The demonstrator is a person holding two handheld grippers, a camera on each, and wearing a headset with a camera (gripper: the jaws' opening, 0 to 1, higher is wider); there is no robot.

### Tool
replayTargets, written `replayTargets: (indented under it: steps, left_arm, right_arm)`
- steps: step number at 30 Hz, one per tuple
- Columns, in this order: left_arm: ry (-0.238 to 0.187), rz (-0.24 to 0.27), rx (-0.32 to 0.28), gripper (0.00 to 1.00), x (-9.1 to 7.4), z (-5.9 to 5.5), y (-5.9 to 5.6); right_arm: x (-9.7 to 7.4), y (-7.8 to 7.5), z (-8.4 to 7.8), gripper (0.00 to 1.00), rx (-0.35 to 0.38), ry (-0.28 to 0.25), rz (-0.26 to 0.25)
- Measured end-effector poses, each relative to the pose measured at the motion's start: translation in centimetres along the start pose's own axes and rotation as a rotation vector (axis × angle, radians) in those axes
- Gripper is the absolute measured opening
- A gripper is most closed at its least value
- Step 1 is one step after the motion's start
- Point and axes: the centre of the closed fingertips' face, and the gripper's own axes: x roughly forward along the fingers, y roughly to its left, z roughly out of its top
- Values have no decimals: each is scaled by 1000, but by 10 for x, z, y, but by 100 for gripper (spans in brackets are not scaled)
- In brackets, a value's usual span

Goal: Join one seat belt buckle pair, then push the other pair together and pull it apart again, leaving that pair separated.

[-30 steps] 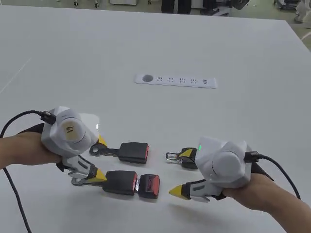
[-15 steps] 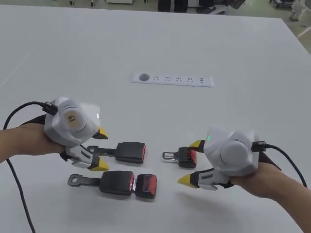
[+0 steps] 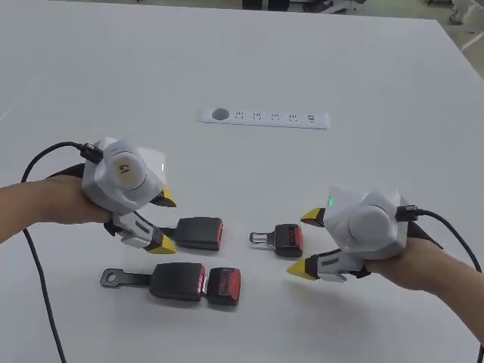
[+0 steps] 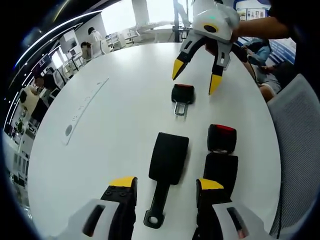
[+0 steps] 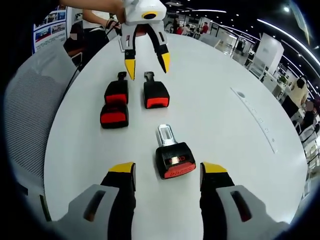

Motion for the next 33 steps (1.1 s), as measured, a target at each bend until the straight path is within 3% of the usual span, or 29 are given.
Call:
replayTargets:
  steps: [11,14,18,25,33]
  left_arm:
    - [28,-57,27,46,14,-4,7]
    - [42,-77,35,45,21,-11,11]
    - [65,-97,58,42,26,-13,9]
    - [85,-125,84,37,28,-6,-1]
    - [98,-147,109,33,29,-1,-4]
  right_arm:
    - [6,-5,-2,47,-28,14,33]
    - [9,-7,-3,46,-42,22,47]
    - [12,-10,-6,45,-57,34,57]
    - [17,-9,-6,40,-79,46,94]
    - [24,-8,-13,35,-82,69,126]
